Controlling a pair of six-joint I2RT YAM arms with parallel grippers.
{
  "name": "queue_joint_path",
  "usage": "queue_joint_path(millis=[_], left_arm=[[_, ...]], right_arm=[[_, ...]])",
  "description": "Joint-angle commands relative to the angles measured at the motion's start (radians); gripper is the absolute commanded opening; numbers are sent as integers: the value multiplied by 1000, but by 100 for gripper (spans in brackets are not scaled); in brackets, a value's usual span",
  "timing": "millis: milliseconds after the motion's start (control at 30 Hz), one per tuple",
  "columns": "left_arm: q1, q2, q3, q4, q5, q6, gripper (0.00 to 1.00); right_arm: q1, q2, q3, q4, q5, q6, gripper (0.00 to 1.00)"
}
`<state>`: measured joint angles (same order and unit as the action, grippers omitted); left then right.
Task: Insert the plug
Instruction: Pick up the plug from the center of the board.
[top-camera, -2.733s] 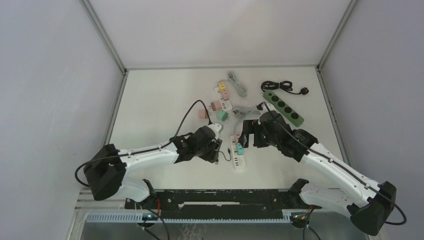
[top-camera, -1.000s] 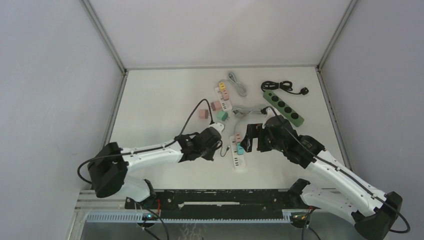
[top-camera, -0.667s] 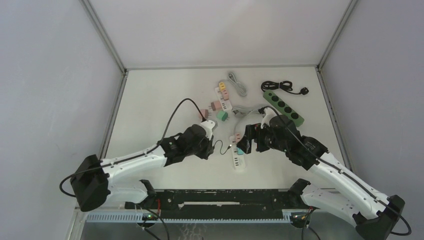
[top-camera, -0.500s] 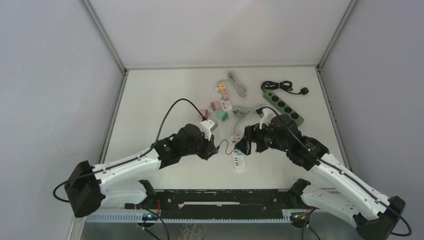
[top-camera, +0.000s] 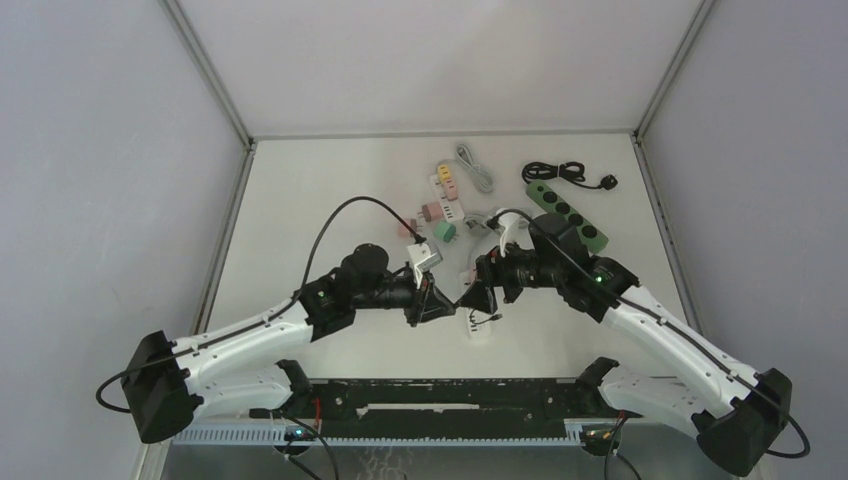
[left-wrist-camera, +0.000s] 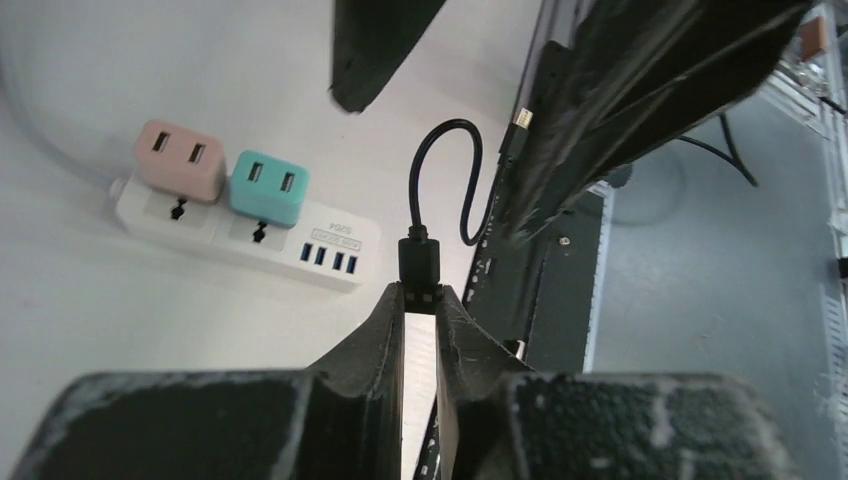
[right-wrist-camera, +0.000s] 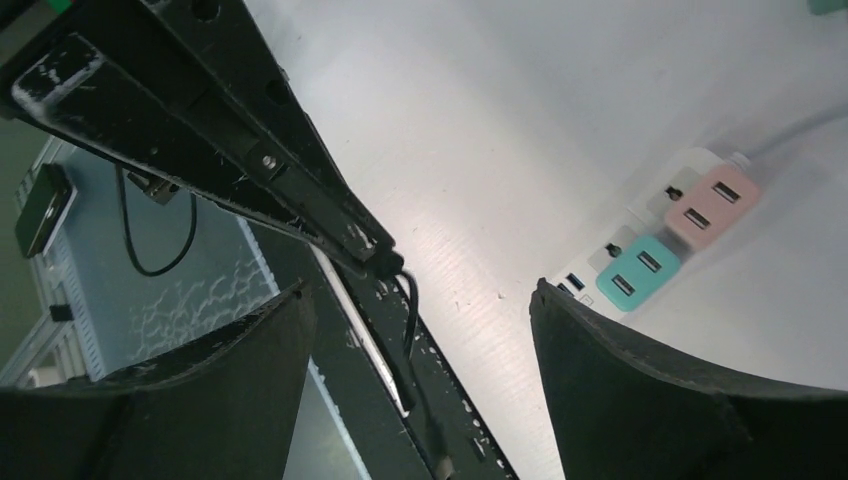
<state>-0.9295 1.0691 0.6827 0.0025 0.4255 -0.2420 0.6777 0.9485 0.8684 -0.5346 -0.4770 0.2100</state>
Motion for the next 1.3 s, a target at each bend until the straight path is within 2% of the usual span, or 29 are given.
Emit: queue_joint_path(millis=[0,267,467,500,600,633,867,1067,1267], left_arm=[[4,-1,-11,99,138,47,12],[18,16,4,103,201,60,11],[30,37,11,93,227,74,11],[30,39,10,91,231,77,11],[32,46,19,88,253,88,11],[32,49,24,82,256,94,11],[34,65,62,32,287,145,11],[40,96,97,-6,326,171,11],[44,107,129,-27,376,194,11]], right_arm=[[-15,38,66,27,-153,-93,82],[-22,25,91,-79,-251,-262,76],[-20,-19,89,-110,-254,-427,75],[-20,-22,88,-112,-253,-448,72],[-13,-19,87,-147,-278,-563,55],[-9,-18,88,-163,-281,-607,53],[54,-50,87,-198,-231,-869,51],[89,-70,93,-173,-215,-977,49],[158,-67,94,-162,-98,-1010,49]])
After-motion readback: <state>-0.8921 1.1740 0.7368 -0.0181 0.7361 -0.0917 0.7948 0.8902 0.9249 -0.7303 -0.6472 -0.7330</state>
